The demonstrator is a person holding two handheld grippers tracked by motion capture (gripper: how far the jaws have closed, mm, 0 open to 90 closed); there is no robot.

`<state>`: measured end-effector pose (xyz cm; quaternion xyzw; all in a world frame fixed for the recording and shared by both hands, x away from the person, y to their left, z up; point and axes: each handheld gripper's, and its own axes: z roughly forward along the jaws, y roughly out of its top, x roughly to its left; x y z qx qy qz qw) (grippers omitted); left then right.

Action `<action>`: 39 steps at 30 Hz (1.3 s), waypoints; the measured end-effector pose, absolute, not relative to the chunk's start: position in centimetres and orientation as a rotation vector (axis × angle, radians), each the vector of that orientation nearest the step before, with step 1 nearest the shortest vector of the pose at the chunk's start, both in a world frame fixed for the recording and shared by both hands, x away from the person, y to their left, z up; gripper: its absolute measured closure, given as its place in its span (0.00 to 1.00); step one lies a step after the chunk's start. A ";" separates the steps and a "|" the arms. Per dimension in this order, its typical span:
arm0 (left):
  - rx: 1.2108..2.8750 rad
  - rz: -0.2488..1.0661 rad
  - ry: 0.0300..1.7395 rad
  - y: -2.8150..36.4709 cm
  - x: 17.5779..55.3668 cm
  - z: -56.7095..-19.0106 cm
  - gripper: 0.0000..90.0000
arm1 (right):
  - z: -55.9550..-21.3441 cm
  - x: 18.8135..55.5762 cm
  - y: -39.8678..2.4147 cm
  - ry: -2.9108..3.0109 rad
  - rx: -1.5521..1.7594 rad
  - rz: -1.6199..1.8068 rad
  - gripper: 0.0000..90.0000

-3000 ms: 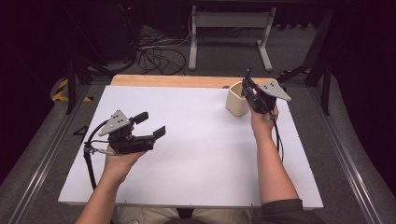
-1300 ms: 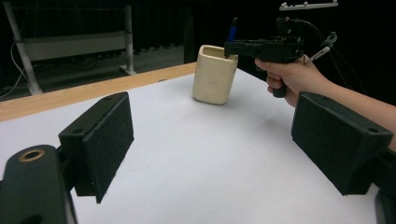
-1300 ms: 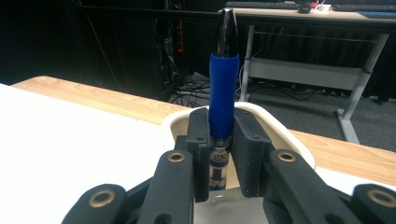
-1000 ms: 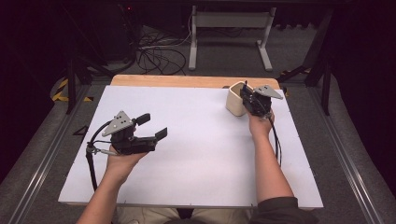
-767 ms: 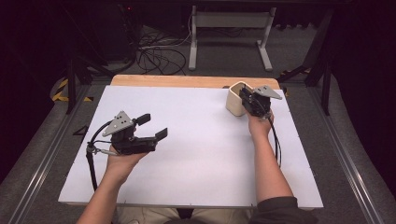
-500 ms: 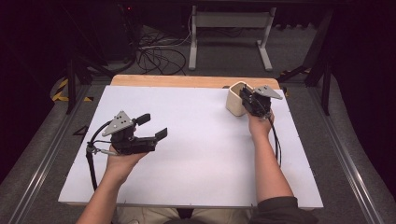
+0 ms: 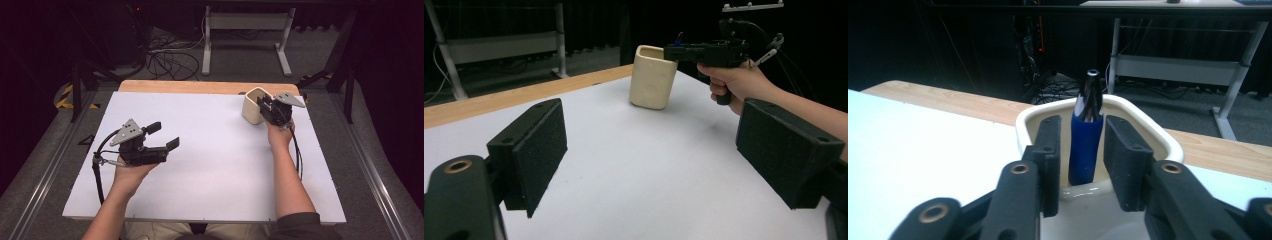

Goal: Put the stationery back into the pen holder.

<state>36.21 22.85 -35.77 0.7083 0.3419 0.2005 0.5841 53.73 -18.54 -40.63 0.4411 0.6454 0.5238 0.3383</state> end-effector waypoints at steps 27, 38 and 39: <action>1.659 0.464 0.796 22.7 36.2 -35.8 0.16 | -39.9 51.3 -19.3 1.588 1.136 1.434 0.43; 1.664 0.468 0.798 22.7 36.2 -35.9 0.16 | -40.2 49.9 -18.2 1.632 1.083 1.447 0.30; 1.664 0.469 0.798 22.7 36.2 -35.8 0.16 | -40.2 49.8 -18.1 1.636 1.074 1.453 0.30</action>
